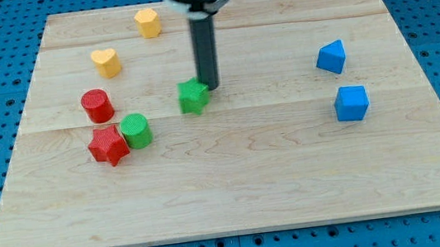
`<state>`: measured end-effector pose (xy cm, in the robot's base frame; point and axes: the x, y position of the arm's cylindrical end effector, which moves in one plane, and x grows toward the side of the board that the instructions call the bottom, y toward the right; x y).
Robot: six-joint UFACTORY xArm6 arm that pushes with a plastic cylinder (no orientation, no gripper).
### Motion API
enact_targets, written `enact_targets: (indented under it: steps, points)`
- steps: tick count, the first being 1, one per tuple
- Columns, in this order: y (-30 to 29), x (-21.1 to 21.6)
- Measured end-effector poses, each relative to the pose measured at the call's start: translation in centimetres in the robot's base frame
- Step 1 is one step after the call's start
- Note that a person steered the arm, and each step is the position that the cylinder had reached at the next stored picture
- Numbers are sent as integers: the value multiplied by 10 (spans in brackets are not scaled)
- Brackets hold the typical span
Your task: Push the red circle above to the red star
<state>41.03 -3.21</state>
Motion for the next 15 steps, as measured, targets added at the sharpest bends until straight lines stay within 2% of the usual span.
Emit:
enact_targets:
  steps: [1, 2, 3, 4, 5, 6, 7, 8, 10, 13, 15]
  points:
    - [-29, 28]
    - [-53, -10]
    - [-139, -23]
    - [-197, -23]
    - [-227, -3]
    - [-161, -6]
    - [-147, -26]
    - [-121, 4]
    - [-122, 5]
    - [-53, 3]
    - [-51, 3]
